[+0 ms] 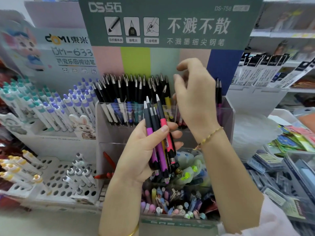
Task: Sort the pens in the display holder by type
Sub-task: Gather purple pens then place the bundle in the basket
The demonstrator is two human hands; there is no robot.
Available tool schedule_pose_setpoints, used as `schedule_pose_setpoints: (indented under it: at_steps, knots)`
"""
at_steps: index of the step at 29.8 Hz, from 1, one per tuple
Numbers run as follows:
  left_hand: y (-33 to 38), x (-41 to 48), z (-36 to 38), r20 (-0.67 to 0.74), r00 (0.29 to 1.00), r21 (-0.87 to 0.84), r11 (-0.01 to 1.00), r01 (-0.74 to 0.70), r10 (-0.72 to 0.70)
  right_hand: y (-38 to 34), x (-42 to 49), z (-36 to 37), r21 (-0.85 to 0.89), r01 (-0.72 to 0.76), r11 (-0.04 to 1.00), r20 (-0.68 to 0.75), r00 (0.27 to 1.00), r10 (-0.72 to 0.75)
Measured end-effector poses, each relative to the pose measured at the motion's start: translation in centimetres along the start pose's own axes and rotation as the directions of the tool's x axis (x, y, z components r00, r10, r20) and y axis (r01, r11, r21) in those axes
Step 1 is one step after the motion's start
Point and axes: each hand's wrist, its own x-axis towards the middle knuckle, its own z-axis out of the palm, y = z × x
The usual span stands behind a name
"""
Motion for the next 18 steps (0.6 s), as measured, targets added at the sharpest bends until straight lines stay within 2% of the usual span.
schedule_pose_setpoints:
  at_steps: [2,5,7,9,11,14,16,18]
  knots:
    - [0.0,0.1,0.3,0.003,1.0,0.04,0.999,-0.01,0.01,-0.3,-0.2,-1.6,0.032,-0.059,0.998,0.085,0.995,0.056]
    - [-0.1,0.2,1.3,0.016,1.0,0.117,0.993,-0.028,0.026,-0.2,-0.6,-3.1,-0.013,-0.163,0.987,0.374,0.914,0.155]
    - [-0.2,0.3,2.0,0.025,1.0,0.134,0.991,-0.018,0.015,0.3,-0.7,-3.4,0.023,-0.185,0.982,0.419,0.894,0.159]
    - [-0.4,0.6,2.1,-0.014,1.0,0.136,0.991,0.003,-0.001,0.9,-0.3,-3.6,0.129,-0.218,0.967,0.278,0.944,0.175]
    - [-0.5,1.0,2.1,-0.08,0.997,0.143,0.99,0.013,-0.002,1.4,0.6,-4.1,0.249,-0.211,0.945,0.034,0.977,0.209]
    - [-0.8,1.2,2.0,-0.13,0.991,0.169,0.985,0.017,0.006,1.7,2.3,-4.6,0.247,-0.123,0.961,-0.24,0.953,0.184]
    - [-0.9,1.3,2.1,-0.133,0.991,0.204,0.979,0.012,0.016,1.9,2.9,-4.4,0.173,-0.067,0.983,-0.307,0.944,0.119]
    - [-1.0,1.3,2.3,-0.133,0.991,0.197,0.98,0.01,0.016,1.9,2.9,-4.0,0.076,-0.038,0.996,-0.301,0.952,0.059]
